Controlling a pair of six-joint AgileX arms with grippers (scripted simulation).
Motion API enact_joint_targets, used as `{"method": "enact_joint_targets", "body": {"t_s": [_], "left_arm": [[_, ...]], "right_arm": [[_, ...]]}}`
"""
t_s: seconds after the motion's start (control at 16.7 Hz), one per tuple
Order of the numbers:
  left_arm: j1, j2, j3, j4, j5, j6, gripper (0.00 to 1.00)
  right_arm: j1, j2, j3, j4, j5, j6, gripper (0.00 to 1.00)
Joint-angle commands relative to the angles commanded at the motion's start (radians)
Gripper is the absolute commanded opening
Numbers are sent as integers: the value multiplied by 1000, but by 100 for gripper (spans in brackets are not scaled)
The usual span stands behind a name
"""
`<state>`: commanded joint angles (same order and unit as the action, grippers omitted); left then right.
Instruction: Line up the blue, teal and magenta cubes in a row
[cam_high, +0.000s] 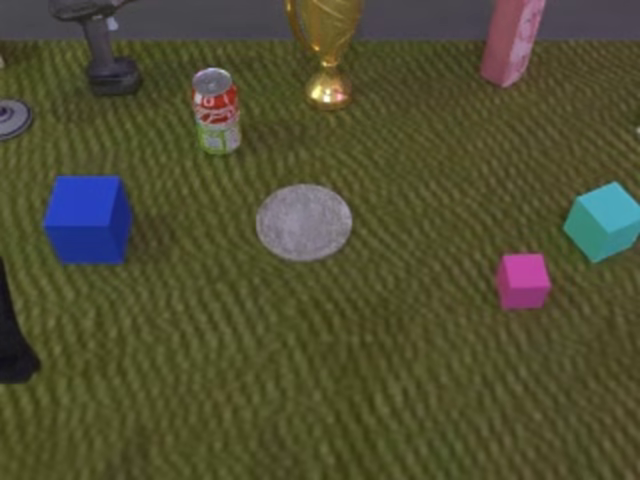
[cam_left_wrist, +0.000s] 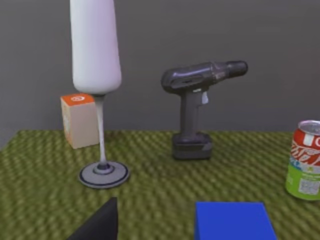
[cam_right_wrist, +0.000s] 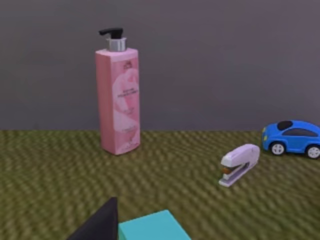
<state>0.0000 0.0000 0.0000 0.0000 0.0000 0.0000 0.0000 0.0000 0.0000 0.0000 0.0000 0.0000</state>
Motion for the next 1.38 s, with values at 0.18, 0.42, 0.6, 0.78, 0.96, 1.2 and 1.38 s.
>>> {"method": "enact_joint_targets", "body": {"t_s": [0.18,0.42,0.6,0.78,0.96,1.2,1.38], "left_arm": [[0,0,0,0,0,0,100],[0,0,0,0,0,0,100],[0,0,0,0,0,0,100],[0,0,0,0,0,0,100],[0,0,0,0,0,0,100],[0,0,0,0,0,0,100],[0,0,0,0,0,0,100]], "right_arm": [[2,10,10,-6,0,2,100],[31,157,148,-96,3,31,100],[71,376,328,-221,3,66,100],[122,669,543,-384,1,109,100],[176,995,772,-566,0,156,100],[245,1419,1068,-797,-2,217,100],[289,1686,1269,-939,-1,256,100]]}}
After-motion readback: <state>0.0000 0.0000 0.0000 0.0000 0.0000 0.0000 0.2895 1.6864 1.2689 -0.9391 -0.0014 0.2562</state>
